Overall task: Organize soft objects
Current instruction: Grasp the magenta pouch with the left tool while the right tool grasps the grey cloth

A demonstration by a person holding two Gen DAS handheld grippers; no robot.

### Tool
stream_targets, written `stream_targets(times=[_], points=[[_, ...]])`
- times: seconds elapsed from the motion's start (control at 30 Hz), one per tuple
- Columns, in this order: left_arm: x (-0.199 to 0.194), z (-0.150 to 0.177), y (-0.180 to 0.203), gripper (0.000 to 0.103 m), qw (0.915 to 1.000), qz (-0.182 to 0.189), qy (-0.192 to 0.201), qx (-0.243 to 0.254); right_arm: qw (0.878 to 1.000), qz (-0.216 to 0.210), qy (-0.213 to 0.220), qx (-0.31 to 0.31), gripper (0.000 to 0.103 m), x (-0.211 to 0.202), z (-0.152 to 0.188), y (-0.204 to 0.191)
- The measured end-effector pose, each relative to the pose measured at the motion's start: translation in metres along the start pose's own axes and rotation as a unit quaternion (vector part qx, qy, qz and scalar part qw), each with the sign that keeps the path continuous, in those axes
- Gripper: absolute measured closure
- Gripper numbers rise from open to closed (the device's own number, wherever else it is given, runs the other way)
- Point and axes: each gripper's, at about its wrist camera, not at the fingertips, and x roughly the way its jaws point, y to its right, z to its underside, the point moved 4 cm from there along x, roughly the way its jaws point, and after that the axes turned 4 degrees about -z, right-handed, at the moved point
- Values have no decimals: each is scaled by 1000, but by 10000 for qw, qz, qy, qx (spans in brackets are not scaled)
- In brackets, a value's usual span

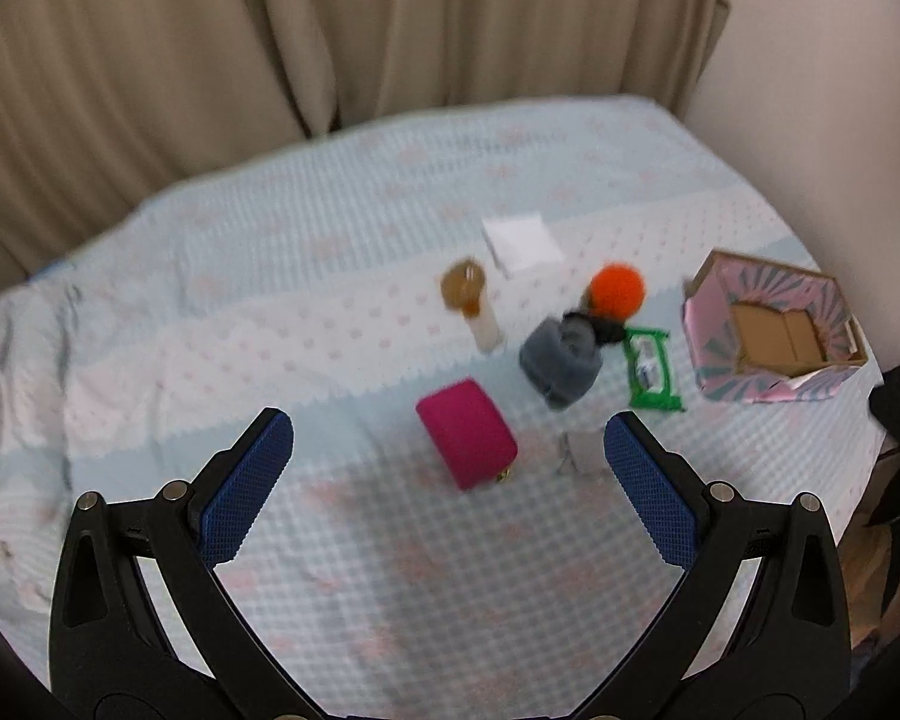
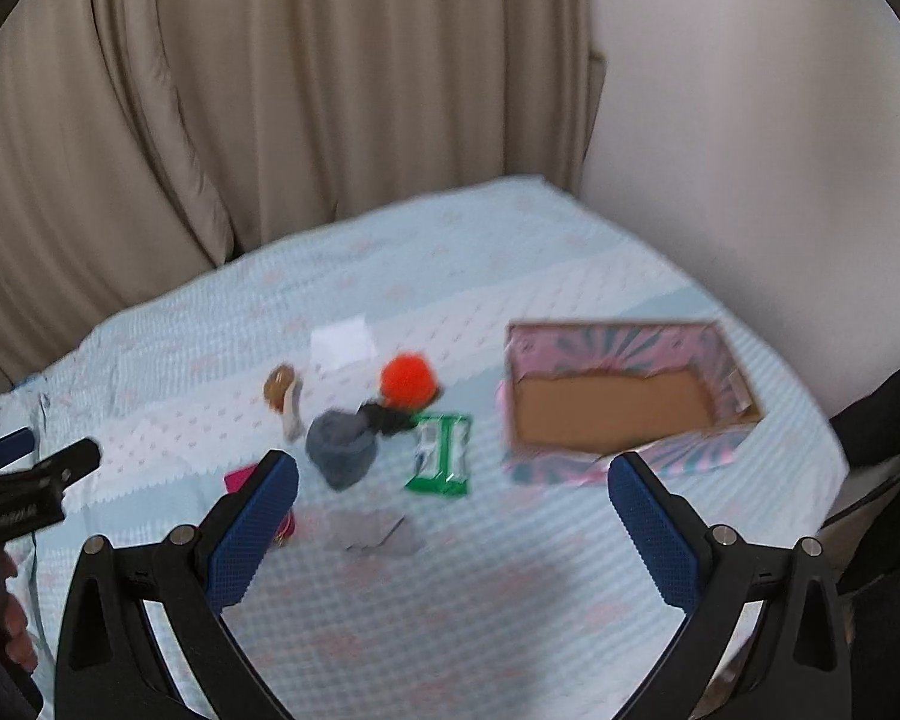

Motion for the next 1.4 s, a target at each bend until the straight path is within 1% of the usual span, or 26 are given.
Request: stream_targets(times=[0.13,0.33,0.43,0.6,0.67,0.83,0.93,0.97,1.07,1.13,1.17,1.2,1.27,1.3,1.33,1.37,1.4], points=[[57,9,1,0,9991,156,-386,-101,9992,-132,-336,162,0,57,26,-13],[144,26,8,0,9941,368,-918,-446,9976,-39,-689,-30,0,134,62,-30],[181,33,14,1,9914,434,-1100,-563,9965,-61,-820,-155,0,169,77,-39],[230,47,22,1,9879,423,-1358,-622,9941,-171,-1028,-301,0,215,103,-54],[243,53,24,2,9865,415,-1441,-655,9935,-182,-1079,-325,0,229,112,-57],[269,69,27,6,9827,388,-1648,-749,9919,-216,-1202,-351,0,258,128,-63],[274,70,30,7,9842,304,-1588,-727,9904,-256,-1288,-438,11,269,133,-65],[275,69,32,10,9848,281,-1566,-696,9895,-288,-1342,-450,17,273,135,-66],[273,64,35,23,9858,314,-1510,-662,9889,-367,-1377,-418,24,278,138,-68],[273,61,36,26,9858,336,-1503,-672,9893,-392,-1341,-421,31,277,138,-69],[274,61,36,29,9856,350,-1503,-685,9894,-387,-1332,-426,36,277,137,-70],[273,61,34,32,9855,373,-1495,-710,9896,-388,-1320,-424,39,276,136,-71],[270,62,32,37,9856,429,-1461,-730,9897,-403,-1310,-408,49,275,135,-72],[269,62,33,40,9859,446,-1450,-708,9897,-409,-1306,-407,52,275,134,-72],[268,62,32,42,9861,458,-1444,-683,9896,-438,-1311,-404,60,275,134,-73],[266,62,32,45,9863,471,-1436,-660,9890,-509,-1329,-397,72,276,132,-75],[264,63,31,48,9865,482,-1425,-646,9885,-571,-1341,-396,75,275,133,-74]])
